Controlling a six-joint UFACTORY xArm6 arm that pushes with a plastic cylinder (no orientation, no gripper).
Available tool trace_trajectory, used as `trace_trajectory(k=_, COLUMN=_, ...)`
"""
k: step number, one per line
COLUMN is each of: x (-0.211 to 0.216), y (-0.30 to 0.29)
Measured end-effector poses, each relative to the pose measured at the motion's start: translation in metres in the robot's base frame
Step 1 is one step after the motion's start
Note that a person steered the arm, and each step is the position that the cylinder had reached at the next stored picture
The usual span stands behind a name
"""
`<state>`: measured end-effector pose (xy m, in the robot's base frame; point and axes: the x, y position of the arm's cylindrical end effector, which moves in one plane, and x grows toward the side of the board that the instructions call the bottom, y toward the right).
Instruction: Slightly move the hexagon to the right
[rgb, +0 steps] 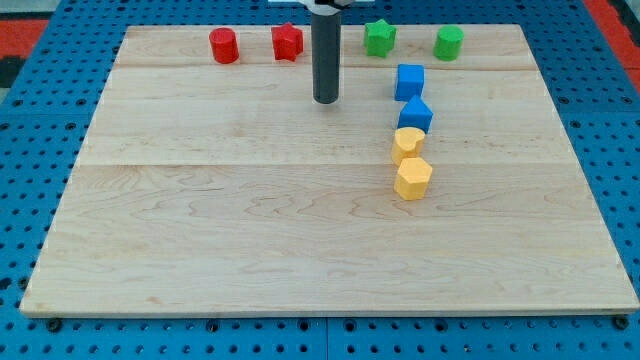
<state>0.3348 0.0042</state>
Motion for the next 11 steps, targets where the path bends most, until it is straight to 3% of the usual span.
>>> trace_trajectory(k=3, x=-0.005, y=0.025)
trace_trajectory(k=6, x=0.147, y=0.050)
trace_trajectory(k=7, x=0.173, y=0.096)
trace_trajectory(k=9, x=0.229, y=0.103)
trace_trajectory(k=10, x=0.218, y=0.176)
trace_trajectory(k=11, x=0.171, y=0.172)
